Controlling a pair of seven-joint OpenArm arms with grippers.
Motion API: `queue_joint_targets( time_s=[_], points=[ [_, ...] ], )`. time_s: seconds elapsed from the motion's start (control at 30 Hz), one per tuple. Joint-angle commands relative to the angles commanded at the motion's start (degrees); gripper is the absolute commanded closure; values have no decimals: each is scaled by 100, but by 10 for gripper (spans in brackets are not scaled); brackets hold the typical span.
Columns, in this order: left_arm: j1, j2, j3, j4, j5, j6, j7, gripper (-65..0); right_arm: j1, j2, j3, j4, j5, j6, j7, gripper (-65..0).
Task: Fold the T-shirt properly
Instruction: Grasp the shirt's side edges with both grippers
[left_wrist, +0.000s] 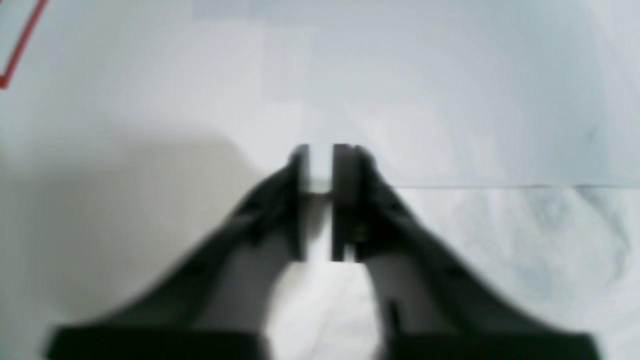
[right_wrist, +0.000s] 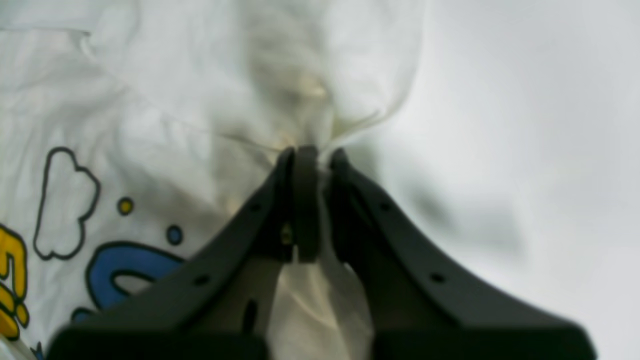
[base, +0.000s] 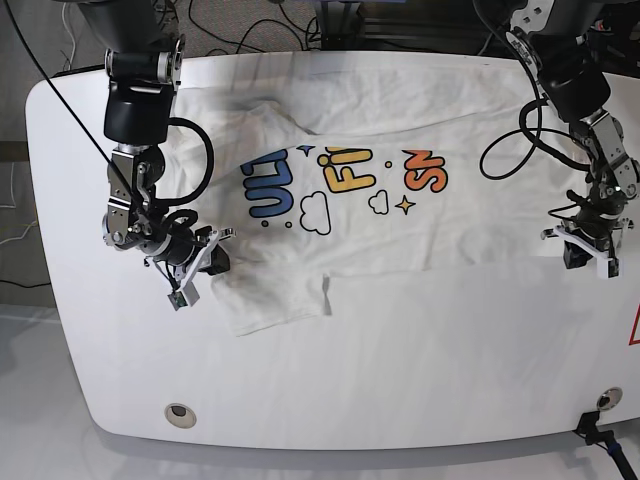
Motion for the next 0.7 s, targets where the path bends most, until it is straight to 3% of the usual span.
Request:
queue_joint_targets(
  time_s=[0.3,0.7],
  points=[
    [756,0,9,1143,0,0,0,0,-695,9,290,1767,-44,0,-976,0],
    [1020,-35,-246,1292,0,0,0,0,-1029,-44,290,2127,-53,0,-1011,0]
  ],
)
